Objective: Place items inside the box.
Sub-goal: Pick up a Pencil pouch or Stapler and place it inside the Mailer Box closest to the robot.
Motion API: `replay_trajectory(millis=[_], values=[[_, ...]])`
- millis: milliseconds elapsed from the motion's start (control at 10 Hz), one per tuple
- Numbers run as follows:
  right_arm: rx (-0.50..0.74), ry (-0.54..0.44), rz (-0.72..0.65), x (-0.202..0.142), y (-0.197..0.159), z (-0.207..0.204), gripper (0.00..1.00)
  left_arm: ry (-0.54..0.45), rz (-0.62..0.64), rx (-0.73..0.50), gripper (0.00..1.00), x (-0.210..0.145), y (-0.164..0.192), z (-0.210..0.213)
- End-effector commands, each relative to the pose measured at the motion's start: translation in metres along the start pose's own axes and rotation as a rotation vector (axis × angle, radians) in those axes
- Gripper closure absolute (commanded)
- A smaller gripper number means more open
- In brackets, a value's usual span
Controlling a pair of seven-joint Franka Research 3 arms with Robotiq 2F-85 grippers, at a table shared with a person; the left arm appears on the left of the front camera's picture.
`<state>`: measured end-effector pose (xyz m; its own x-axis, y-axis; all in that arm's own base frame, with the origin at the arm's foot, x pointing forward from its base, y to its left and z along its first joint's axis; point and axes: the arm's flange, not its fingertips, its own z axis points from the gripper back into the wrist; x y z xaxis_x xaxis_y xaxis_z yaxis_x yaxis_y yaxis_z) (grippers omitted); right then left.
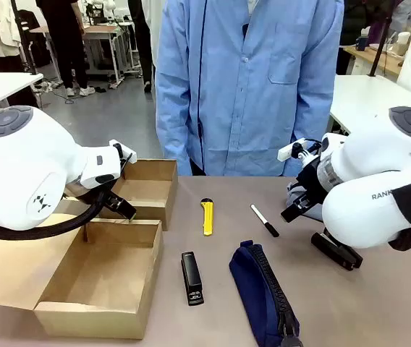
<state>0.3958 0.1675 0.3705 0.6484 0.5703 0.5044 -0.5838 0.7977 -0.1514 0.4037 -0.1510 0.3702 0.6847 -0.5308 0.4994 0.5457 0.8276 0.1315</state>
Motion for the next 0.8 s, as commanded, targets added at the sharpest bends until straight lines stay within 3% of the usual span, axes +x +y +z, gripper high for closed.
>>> replay_trajectory(millis=[0, 700], values=[[0.000, 0.000, 0.000, 0.0000, 0.0000, 0.0000, 0.00, 0.000, 0.000, 0.000, 0.00, 0.0000, 0.0000, 0.0000], [0.000, 0.000, 0.000, 0.0000, 0.0000, 0.0000, 0.00, 0.000, 0.000, 0.000, 0.00, 0.0000, 0.0000, 0.0000]])
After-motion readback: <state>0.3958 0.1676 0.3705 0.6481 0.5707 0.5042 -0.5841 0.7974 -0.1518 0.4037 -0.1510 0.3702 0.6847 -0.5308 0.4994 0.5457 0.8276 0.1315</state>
